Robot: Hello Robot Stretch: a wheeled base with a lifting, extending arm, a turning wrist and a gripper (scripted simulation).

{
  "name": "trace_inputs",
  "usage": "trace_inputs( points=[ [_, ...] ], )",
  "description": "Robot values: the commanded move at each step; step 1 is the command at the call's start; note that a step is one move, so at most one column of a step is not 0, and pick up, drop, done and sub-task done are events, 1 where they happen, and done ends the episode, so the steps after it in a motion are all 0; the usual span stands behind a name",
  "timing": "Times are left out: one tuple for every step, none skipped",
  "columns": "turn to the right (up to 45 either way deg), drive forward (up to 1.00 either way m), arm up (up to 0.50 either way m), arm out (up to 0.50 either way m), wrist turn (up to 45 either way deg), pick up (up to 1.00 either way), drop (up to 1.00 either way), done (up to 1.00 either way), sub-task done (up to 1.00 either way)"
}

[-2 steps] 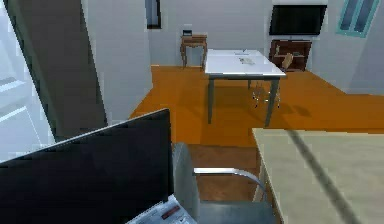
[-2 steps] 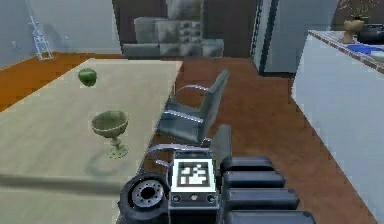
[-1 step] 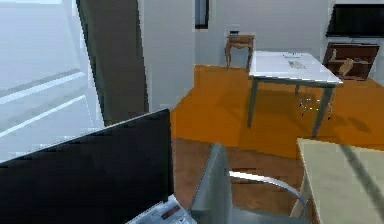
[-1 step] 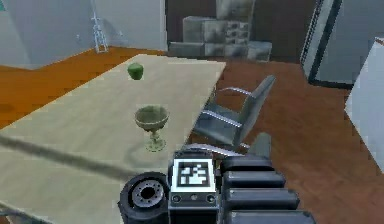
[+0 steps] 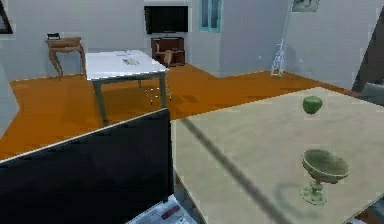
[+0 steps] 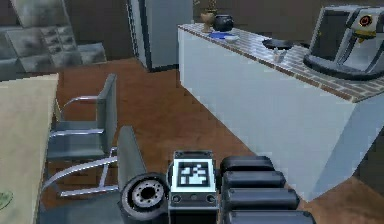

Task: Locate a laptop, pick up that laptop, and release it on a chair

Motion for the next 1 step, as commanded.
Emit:
trace_inputs(
  points=[
    [9.0,0.00,0.00,0.00,0.0,0.00,0.00,0.00,0.00]
  ],
)
